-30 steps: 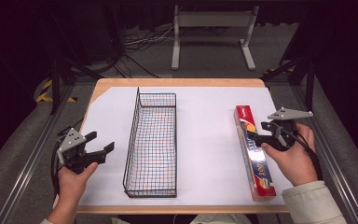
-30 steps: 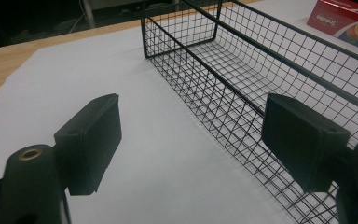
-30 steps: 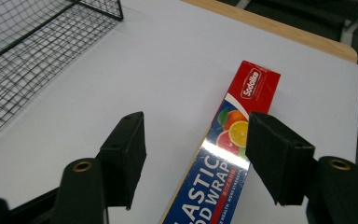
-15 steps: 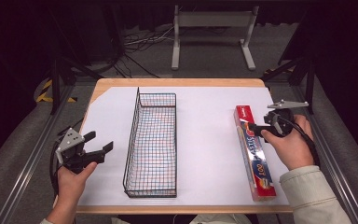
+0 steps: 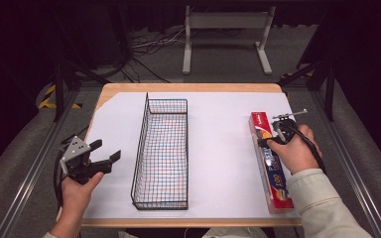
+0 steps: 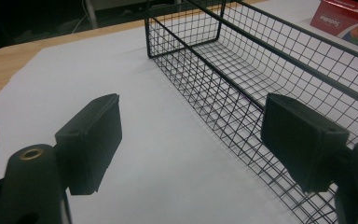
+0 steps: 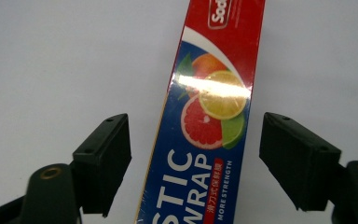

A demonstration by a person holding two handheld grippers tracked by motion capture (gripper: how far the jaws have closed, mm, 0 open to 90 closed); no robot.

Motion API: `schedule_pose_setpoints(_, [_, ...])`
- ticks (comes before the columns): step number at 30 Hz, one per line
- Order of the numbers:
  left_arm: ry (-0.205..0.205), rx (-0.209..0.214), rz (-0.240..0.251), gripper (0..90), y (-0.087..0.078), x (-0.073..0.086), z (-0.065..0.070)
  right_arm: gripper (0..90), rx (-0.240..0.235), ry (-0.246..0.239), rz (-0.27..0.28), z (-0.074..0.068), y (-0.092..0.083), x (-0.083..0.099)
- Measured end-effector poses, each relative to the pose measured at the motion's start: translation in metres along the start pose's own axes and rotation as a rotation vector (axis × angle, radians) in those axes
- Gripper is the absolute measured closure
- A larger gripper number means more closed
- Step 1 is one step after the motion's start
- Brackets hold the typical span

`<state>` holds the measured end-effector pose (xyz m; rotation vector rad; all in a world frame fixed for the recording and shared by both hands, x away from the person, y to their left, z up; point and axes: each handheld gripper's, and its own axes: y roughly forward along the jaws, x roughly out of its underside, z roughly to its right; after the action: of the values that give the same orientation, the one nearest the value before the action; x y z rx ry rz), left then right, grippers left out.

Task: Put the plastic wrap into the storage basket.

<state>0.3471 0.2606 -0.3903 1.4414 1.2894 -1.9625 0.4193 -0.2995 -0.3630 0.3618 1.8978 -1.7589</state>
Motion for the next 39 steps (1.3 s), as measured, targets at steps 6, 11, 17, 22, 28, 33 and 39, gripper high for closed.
schedule_pose_setpoints(6, [0.004,0.002,-0.003,21.6,0.001,0.000,0.001,23.6,0.010,0.036,-0.075,-0.001,0.015,0.004])
schedule_pose_setpoints(11, [0.005,0.003,-0.006,21.6,0.001,0.000,0.001,22.9,0.021,0.042,-0.113,-0.002,0.022,0.006])
schedule_pose_setpoints(17, [0.006,0.003,-0.004,21.7,0.002,0.000,0.001,24.7,0.028,0.057,-0.185,-0.001,0.032,0.009])
schedule_pose_setpoints(22, [0.004,0.005,-0.005,21.8,0.002,0.000,0.001,26.5,0.020,0.084,-0.237,-0.002,0.038,0.011])
schedule_pose_setpoints(28, [0.007,0.007,-0.009,21.9,0.002,0.000,0.001,31.1,0.050,0.064,-0.293,-0.006,0.046,0.012])
schedule_pose_setpoints(33, [0.003,0.005,-0.009,21.9,0.002,0.001,0.000,37.5,0.093,0.106,-0.329,-0.010,0.045,0.009])
schedule_pose_setpoints(39, [0.003,0.005,-0.008,21.9,0.001,0.001,0.000,39.2,0.111,0.133,-0.345,-0.012,0.045,0.006])
